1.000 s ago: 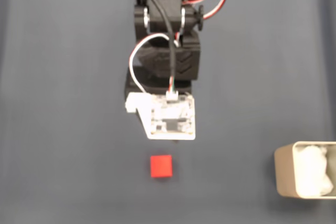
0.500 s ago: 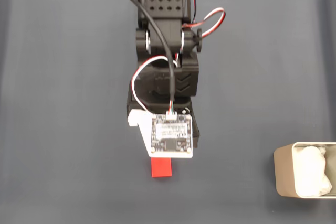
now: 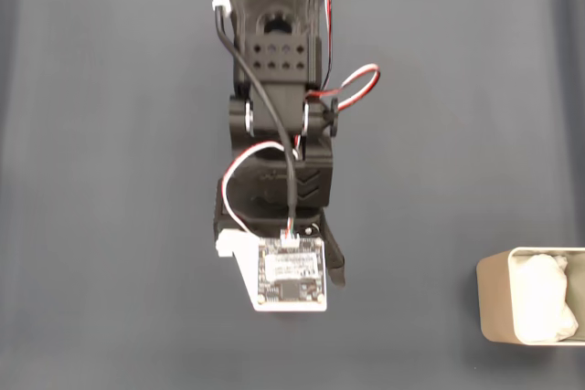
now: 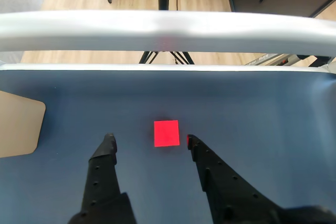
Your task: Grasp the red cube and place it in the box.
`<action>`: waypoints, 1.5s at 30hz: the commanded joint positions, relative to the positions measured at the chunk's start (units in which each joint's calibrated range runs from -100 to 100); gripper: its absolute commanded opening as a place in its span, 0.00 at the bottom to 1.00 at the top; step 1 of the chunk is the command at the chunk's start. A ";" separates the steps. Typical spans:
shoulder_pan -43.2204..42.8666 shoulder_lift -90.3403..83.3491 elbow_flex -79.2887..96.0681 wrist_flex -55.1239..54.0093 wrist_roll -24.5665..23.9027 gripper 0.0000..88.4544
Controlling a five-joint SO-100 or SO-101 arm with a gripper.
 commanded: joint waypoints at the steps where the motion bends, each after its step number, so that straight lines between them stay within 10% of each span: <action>1: 0.21 0.46 -4.33 -1.98 0.54 0.36; 45: 1.28 10.16 -1.50 -6.24 -0.63 0.35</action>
